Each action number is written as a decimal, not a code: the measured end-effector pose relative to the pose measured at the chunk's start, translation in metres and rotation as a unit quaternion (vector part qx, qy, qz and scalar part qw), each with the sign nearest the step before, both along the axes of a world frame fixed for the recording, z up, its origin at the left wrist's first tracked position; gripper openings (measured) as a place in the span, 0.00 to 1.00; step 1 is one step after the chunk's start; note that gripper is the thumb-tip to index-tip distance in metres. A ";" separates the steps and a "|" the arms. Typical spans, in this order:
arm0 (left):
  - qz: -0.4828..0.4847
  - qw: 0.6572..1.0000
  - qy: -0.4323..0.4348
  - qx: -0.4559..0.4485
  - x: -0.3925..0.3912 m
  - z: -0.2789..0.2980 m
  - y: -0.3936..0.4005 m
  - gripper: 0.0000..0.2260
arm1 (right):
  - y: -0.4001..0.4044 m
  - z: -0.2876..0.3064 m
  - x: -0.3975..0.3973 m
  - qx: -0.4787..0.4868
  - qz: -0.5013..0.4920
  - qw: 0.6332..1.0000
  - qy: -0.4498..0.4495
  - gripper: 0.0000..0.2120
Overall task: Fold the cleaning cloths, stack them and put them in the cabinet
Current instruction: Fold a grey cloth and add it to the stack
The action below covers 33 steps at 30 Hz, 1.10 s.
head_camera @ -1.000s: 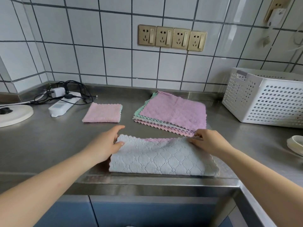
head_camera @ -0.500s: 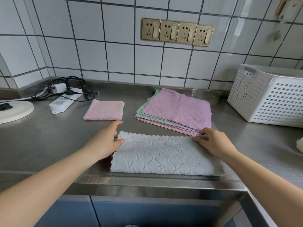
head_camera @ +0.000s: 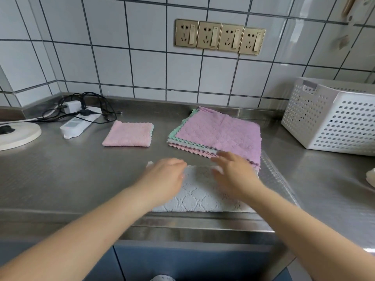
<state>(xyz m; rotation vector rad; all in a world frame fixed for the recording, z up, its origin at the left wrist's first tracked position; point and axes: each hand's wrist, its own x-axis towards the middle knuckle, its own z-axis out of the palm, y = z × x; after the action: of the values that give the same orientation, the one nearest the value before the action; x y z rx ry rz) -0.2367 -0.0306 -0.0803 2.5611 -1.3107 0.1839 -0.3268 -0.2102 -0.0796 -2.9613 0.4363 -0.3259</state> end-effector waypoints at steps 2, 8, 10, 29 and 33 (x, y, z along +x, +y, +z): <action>-0.030 0.998 0.002 0.058 -0.014 -0.013 -0.017 0.19 | 0.029 -0.010 0.007 0.024 0.025 0.997 0.063 0.22; 0.013 0.993 0.041 0.106 -0.016 -0.036 -0.011 0.25 | 0.031 -0.039 -0.010 -0.004 0.009 0.995 0.101 0.27; 0.029 0.991 0.050 0.124 -0.012 -0.034 -0.006 0.27 | 0.024 -0.037 -0.016 -0.014 0.003 0.993 0.115 0.33; -0.137 0.988 -0.071 -0.020 -0.062 -0.022 0.000 0.15 | -0.023 -0.006 -0.002 0.024 0.006 1.000 -0.003 0.13; -0.156 0.982 -0.107 -0.030 -0.076 -0.037 -0.005 0.07 | -0.010 -0.005 0.034 0.084 0.040 0.995 0.020 0.09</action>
<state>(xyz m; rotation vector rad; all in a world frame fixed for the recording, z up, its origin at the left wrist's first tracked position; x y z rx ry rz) -0.3130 -0.0357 -0.1174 2.2973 -1.7344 0.4380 -0.2932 -0.2199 -0.0844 -2.8165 0.3305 -0.2094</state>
